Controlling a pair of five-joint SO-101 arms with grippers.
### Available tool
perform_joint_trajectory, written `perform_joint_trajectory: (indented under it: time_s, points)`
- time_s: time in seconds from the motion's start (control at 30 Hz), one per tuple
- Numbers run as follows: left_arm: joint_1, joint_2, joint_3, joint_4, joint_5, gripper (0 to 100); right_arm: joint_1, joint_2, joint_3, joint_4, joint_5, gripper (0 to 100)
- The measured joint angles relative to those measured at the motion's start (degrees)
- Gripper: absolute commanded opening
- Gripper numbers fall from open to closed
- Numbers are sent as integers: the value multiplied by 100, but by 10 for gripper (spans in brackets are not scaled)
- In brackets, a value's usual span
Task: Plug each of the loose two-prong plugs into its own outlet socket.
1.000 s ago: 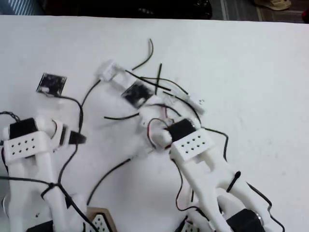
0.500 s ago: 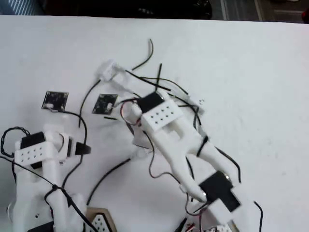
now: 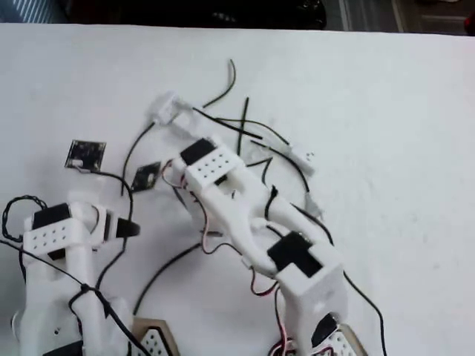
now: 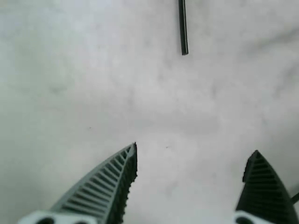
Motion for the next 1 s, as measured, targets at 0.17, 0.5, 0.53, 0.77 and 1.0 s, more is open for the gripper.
perform_joint_trajectory:
  time_s: [0.17, 0.5, 0.53, 0.77, 1.0]
  points:
    - [0, 0, 0, 0, 0, 354, -185, 273, 0, 0, 70, 212]
    - [0, 0, 0, 0, 0, 354, -229, 668, -105, 18, 70, 211]
    - [0, 0, 0, 0, 0, 354, -229, 668, -114, 26, 70, 204]
    - [0, 0, 0, 0, 0, 354, -211, 703, -132, -79, 70, 12]
    - [0, 0, 35, 0, 0, 354, -211, 721, -123, -62, 97, 18]
